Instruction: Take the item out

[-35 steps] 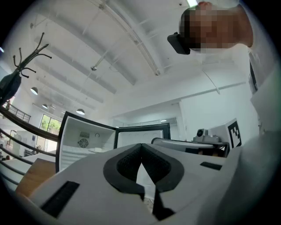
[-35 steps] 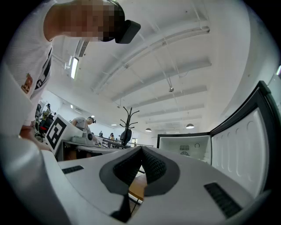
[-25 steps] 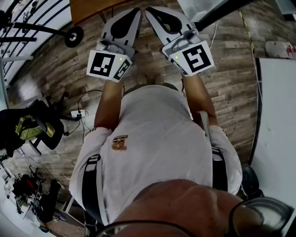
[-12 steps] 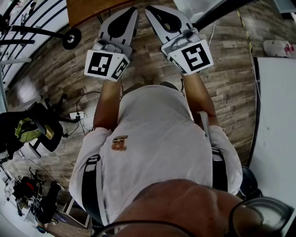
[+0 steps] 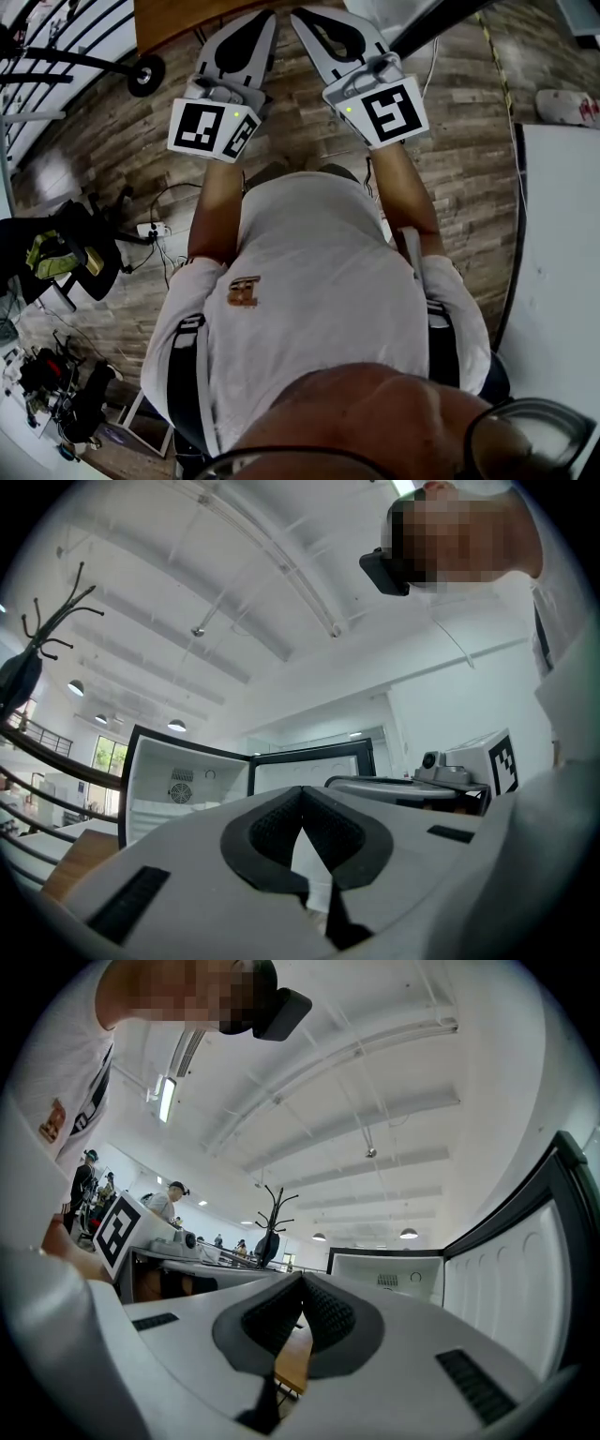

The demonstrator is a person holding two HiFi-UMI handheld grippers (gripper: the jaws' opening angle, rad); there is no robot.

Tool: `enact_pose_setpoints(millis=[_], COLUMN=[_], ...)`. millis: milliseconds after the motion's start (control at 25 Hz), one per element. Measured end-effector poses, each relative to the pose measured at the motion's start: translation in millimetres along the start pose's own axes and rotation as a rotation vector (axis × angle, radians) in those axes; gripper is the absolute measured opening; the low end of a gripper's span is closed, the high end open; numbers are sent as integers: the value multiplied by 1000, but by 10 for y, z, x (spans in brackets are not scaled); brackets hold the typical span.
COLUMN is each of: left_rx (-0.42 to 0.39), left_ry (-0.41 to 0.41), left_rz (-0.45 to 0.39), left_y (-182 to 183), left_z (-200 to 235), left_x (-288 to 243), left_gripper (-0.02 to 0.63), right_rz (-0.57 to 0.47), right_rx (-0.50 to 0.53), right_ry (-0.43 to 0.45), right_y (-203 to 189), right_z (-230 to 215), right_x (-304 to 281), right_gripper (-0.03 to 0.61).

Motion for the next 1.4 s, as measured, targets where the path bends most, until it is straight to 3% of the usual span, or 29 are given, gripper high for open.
enact_pose_setpoints(millis=[600,1000,1400], left_rx=[-32,-24,-13], left_ry=[34,27,20], left_rz=[7,-9,-18], left_y=[-54,-80,-204], left_z=[-363,-166,269], left_x=[-64,-251,-792], left_gripper=[18,18,18], right_rz=[-36,-22,-11], right_rx=[3,26,40], right_ry=[26,18,-5], right_y=[60,-17,-251], right_z=[-86,-229,-723], right_x=[362,193,-199], right_gripper=[34,34,34])
Point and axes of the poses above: the fingertips, and each gripper's own axes: x backward along the fingers, z to its left, y out of its top, the point moved 2 cm from there along x, backward along the fingers, and after that the axes turned 10 degrees about y, right-handed, at the moved point
